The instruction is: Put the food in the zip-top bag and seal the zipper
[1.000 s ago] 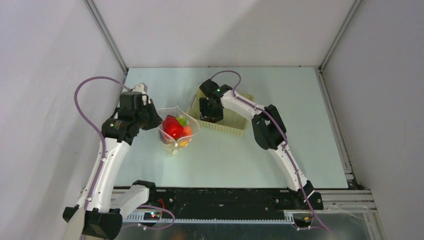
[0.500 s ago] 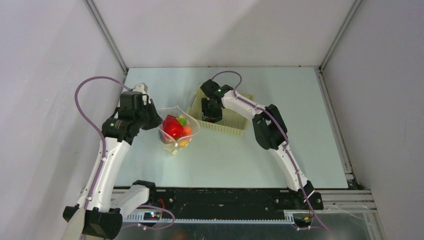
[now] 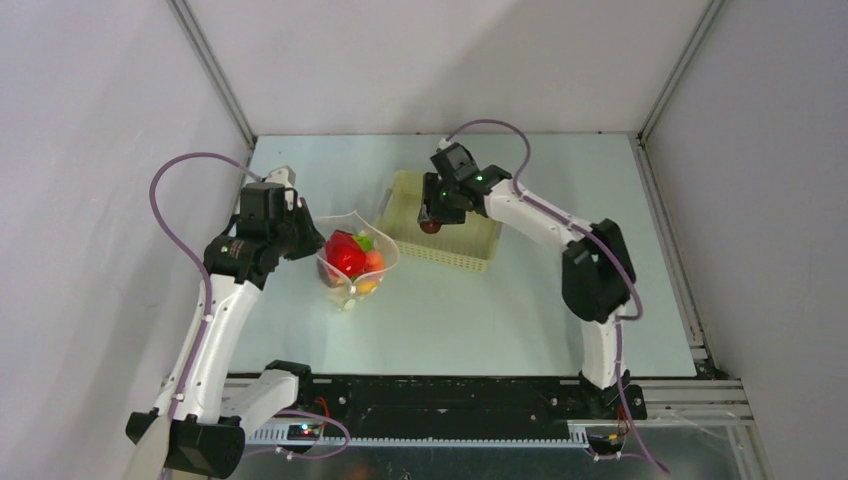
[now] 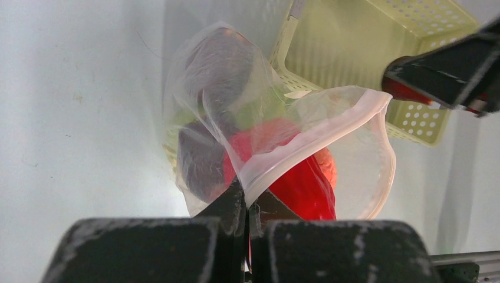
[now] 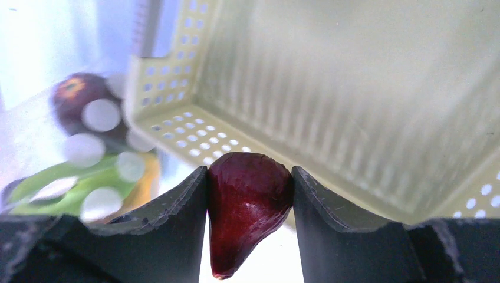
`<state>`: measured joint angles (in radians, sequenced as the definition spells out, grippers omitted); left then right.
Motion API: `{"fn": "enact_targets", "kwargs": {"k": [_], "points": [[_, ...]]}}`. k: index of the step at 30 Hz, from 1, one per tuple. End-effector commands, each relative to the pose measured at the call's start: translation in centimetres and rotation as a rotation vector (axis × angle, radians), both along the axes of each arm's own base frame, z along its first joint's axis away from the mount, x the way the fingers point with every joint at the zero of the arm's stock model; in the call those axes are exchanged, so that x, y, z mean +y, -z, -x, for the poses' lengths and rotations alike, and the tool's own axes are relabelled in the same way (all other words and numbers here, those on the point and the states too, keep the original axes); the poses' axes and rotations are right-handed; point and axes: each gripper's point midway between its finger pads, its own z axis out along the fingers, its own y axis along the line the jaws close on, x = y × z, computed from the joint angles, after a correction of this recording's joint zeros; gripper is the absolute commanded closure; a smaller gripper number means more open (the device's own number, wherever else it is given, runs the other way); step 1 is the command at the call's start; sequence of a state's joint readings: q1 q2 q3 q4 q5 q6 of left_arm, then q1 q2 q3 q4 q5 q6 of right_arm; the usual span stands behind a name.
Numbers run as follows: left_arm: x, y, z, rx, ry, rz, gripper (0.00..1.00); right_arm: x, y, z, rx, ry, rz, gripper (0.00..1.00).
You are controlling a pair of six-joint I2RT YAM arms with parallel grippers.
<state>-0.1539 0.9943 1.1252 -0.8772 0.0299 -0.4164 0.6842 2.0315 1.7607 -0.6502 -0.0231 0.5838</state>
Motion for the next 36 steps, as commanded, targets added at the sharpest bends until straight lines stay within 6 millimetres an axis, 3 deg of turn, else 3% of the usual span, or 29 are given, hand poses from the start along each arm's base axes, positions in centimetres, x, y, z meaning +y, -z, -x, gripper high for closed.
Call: {"fn": "enact_targets", "kwargs": {"k": [1, 2, 3, 5, 8, 15, 18, 21, 24, 30, 36], "points": [[0.0, -0.5, -0.4, -0.031, 0.008, 0.0, 1.0, 0.6, -7.5, -0.7, -0.212, 0.005, -0.163, 0.63], [0.0, -0.5, -0.4, -0.032, 0.007, -0.001, 1.0, 0.6, -9.4, -0.1, -0.244, -0.008, -0.202, 0.63], [0.0, -0.5, -0.4, -0.033, 0.007, -0.001, 1.0, 0.8, -9.6, 0.2, -0.261, -0.017, -0.226, 0.63], [0.1, -0.5, -0.4, -0.034, 0.005, -0.001, 1.0, 1.1, -12.6, 1.6, -0.32, -0.054, -0.296, 0.63], [0.0, -0.6, -0.3, -0.038, 0.007, 0.001, 1.0, 2.9, -15.6, 4.1, -0.395, -0.159, -0.397, 0.62], [0.0, -0.5, -0.3, -0.031, 0.01, 0.0, 1.0, 7.2, -21.1, 11.5, -0.54, -0.456, -0.546, 0.61], [0.1, -0.6, -0.3, -0.038, 0.006, -0.002, 1.0, 8.7, -22.4, 13.6, -0.59, -0.522, -0.578, 0.61], [0.0, -0.7, -0.3, -0.042, 0.008, 0.001, 1.0, 9.9, -22.1, 14.3, -0.583, -0.517, -0.579, 0.61], [0.0, -0.7, -0.3, -0.041, 0.01, 0.003, 1.0, 10.5, -20.9, 13.2, -0.578, -0.476, -0.507, 0.61], [-0.1, -0.8, -0.2, -0.045, 0.014, 0.005, 1.0, 10.1, -18.3, 11.0, -0.576, -0.379, -0.329, 0.57], [-0.1, -0.9, -0.2, -0.049, 0.013, 0.004, 1.0, 10.5, -15.8, 11.3, -0.508, -0.4, -0.28, 0.54]]}}
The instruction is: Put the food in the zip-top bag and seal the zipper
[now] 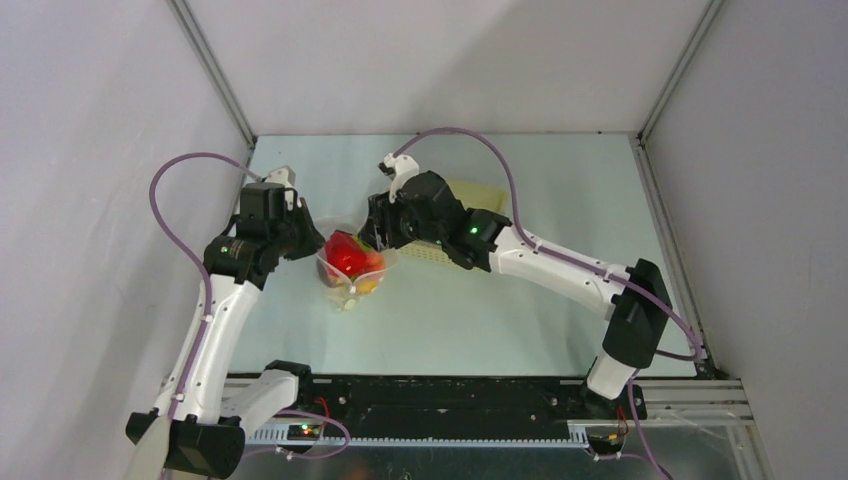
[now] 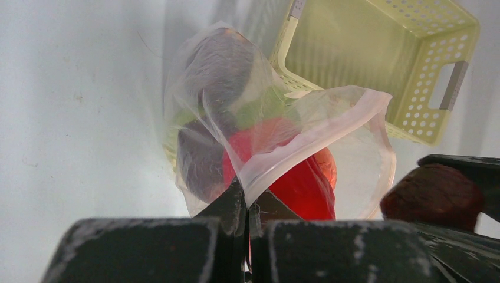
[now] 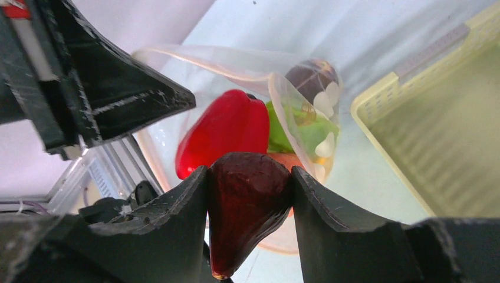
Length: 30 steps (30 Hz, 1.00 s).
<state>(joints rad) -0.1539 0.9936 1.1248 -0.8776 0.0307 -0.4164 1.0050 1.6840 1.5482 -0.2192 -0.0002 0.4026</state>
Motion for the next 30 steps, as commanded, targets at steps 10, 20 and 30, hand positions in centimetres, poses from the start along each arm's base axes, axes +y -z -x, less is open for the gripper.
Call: {"fn": "enact_targets", "kwargs": {"k": [10, 20, 30], "points": [[-0.1, -0.8, -0.3, -0.045, 0.011, 0.003, 1.0, 0.1, 1.9, -0.2, 0.025, 0.025, 0.105, 0.34], [0.0, -0.8, -0.3, -0.046, 0.011, 0.003, 1.0, -0.3, 1.8, -0.7, 0.019, 0.053, 0.137, 0.2], [0.0, -0.8, -0.3, -0.045, 0.011, 0.002, 1.0, -1.6, -1.0, -0.6, -0.033, 0.072, 0.076, 0.17]]}}
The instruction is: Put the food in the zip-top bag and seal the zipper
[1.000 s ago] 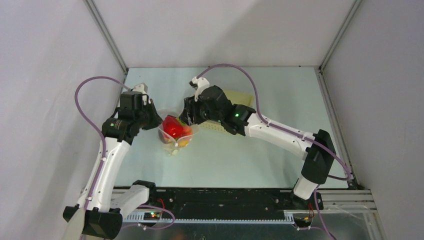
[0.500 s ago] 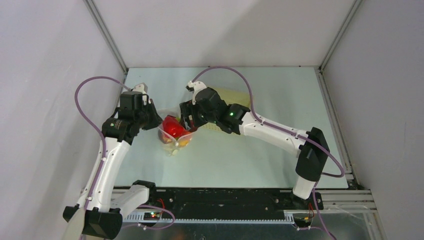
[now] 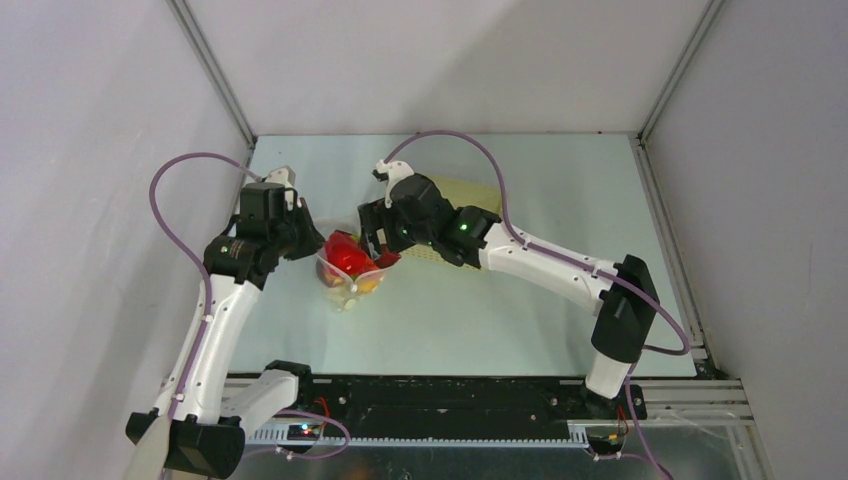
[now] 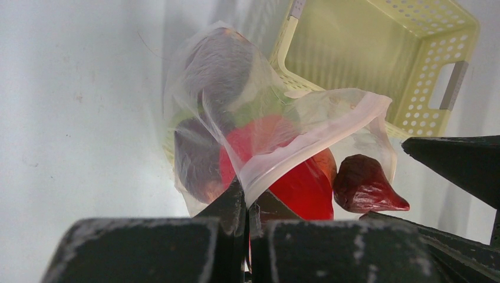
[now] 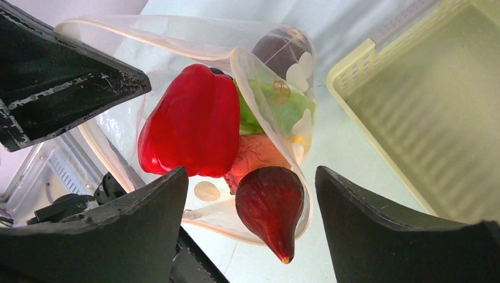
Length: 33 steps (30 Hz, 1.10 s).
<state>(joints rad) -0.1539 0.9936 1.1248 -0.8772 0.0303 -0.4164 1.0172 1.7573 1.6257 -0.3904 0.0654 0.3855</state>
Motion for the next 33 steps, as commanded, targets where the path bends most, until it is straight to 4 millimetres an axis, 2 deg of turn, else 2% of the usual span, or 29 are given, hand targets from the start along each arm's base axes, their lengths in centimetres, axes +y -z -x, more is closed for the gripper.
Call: {"fn": "enact_targets", "kwargs": {"k": [1, 6, 11, 19, 26, 33], "points": [[0.0, -0.8, -0.3, -0.045, 0.011, 0.003, 1.0, -1.3, -4.9, -0.6, -0.091, 0.052, -0.092, 0.17], [-0.1, -0.8, -0.2, -0.044, 0.013, 0.004, 1.0, -3.8, -3.9, -1.6, -0.062, 0.121, -0.088, 0.17], [-0.1, -0.8, -0.2, -0.045, 0.012, 0.004, 1.0, -4.5, -1.8, -2.0, -0.04, 0.101, -0.038, 0.21], [0.0, -0.8, -0.3, -0.045, 0.009, -0.001, 1.0, -4.0, 0.2, -2.8, -0.018, 0.082, -0.027, 0.3], [0.0, -0.8, -0.3, -0.044, 0.011, 0.0, 1.0, -3.5, 1.6, -2.6, 0.002, 0.065, -0.014, 0.32], [0.0, -0.8, -0.3, -0.043, 0.011, -0.001, 1.0, -2.4, 1.6, -3.9, -0.008, 0.09, -0.04, 0.36]]}}
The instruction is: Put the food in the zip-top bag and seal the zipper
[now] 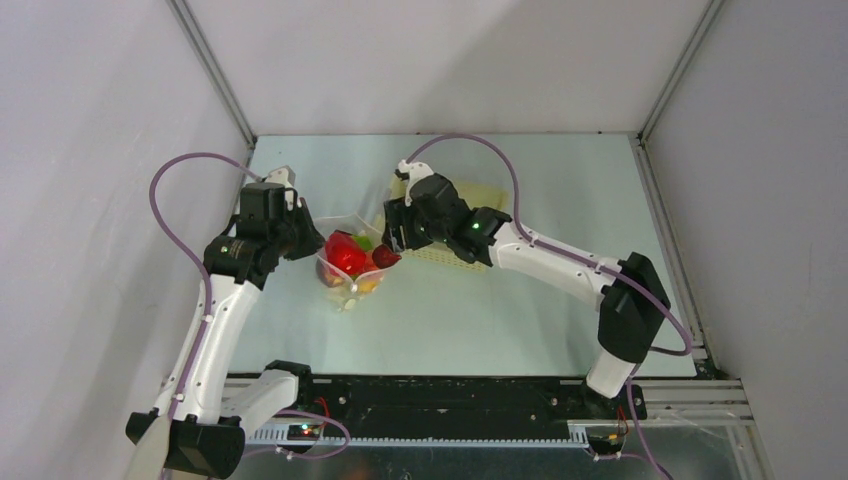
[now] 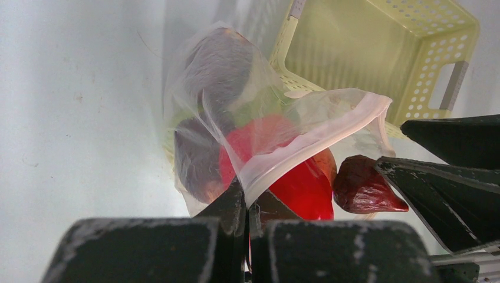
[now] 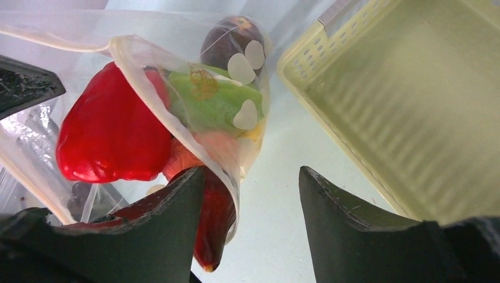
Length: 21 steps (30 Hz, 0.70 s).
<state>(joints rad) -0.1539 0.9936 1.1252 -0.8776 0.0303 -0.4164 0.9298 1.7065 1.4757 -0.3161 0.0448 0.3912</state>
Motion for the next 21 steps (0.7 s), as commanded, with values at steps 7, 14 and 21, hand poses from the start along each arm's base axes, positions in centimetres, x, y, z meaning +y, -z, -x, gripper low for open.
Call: {"fn": "enact_targets", "kwargs": {"k": [7, 14, 21], "points": [[0.1, -0.9, -0.2, -0.047, 0.009, -0.002, 1.0, 2.3, -0.2, -2.2, -0.014, 0.037, -0.046, 0.47], [0.1, -0.9, -0.2, -0.051, 0.007, -0.004, 1.0, 2.4, -0.6, -1.7, 0.01, 0.037, -0.066, 0.75], [0.0, -1.2, -0.3, -0.055, 0.016, 0.0, 1.0, 1.7, -2.7, -0.3, 0.029, 0.038, -0.034, 1.0]]}}
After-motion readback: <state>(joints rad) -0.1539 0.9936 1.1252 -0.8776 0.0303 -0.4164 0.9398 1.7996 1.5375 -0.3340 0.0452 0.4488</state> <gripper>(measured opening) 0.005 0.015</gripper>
